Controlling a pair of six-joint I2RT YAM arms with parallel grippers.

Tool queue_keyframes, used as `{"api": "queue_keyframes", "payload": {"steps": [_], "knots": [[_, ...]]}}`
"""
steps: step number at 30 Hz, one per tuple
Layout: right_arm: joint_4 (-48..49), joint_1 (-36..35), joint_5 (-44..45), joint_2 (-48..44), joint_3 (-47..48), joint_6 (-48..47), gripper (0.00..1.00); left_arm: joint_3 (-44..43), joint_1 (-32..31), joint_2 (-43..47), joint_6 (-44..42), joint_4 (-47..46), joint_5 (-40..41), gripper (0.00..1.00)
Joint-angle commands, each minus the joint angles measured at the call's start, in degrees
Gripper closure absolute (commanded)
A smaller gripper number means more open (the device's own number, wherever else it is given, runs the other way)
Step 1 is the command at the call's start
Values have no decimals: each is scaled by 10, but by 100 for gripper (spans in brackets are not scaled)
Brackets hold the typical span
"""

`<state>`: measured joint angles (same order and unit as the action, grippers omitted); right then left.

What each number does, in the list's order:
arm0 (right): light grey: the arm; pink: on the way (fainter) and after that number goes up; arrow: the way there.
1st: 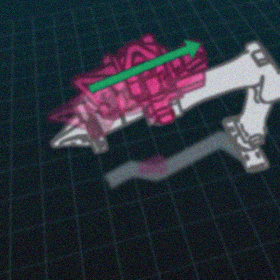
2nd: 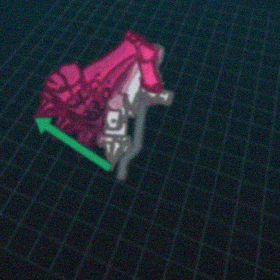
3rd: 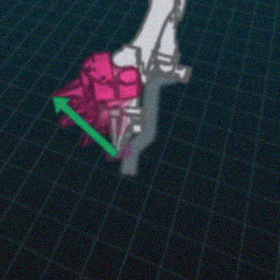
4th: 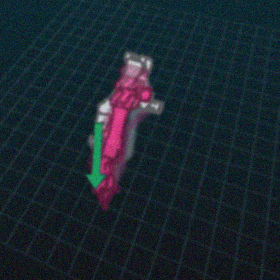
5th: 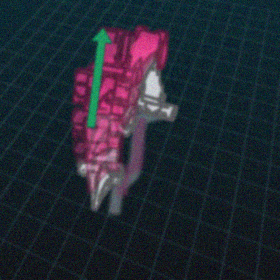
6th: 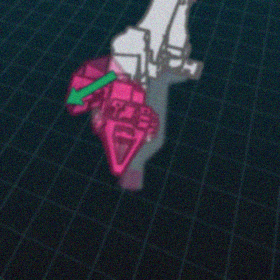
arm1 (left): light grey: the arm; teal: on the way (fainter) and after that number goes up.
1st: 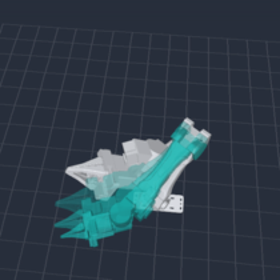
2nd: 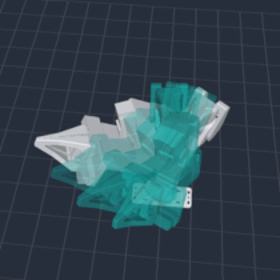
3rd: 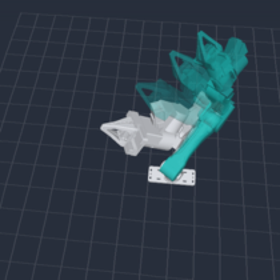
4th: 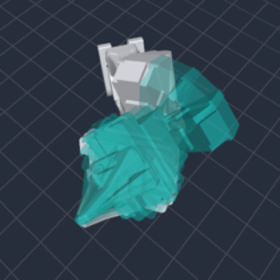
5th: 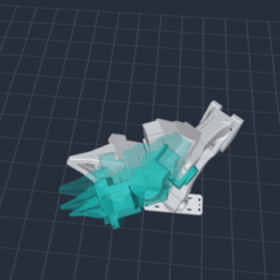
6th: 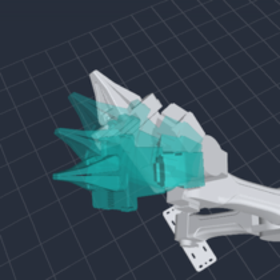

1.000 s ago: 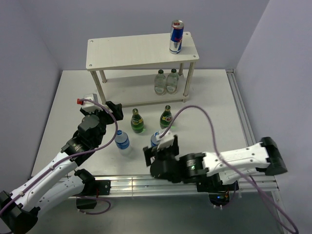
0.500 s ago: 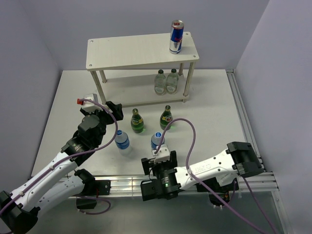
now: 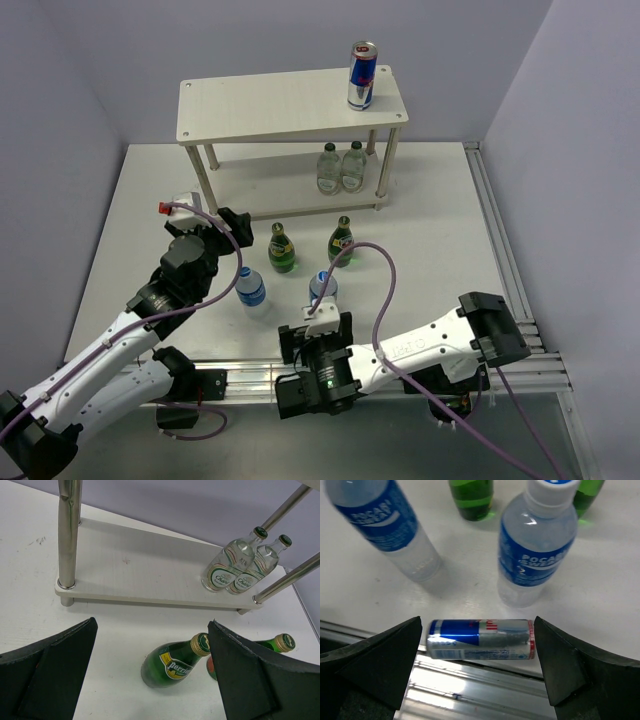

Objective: Place and organize the beverage onto the shelf

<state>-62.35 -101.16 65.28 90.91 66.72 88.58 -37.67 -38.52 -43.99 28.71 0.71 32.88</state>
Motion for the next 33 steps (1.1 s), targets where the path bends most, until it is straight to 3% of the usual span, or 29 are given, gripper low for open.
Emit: {"api": "queue_keyframes", "payload": {"steps": [1, 3, 6, 9, 13, 20, 33], "knots": [[-13, -16, 36, 20, 53, -2, 0, -2, -2, 7, -1, -11, 4, 1], [8, -25, 22, 17, 65, -31, 0, -2, -3, 8, 1, -10, 3, 1], [201, -18, -97, -7, 22, -199, 0, -4, -2, 9, 3, -10, -3, 1], [317, 14, -250, -9, -30, -247, 0, -10, -3, 7, 8, 2, -5, 1], [298, 49, -299, 32, -16, -237, 0, -7, -3, 19, 13, 6, -11, 1], [369, 137, -372, 1, -111, -211, 0, -4, -5, 29, 15, 10, -13, 1], [225, 123, -292, 61, 48, -316, 0, 2, -10, 29, 8, 3, -5, 1]]}}
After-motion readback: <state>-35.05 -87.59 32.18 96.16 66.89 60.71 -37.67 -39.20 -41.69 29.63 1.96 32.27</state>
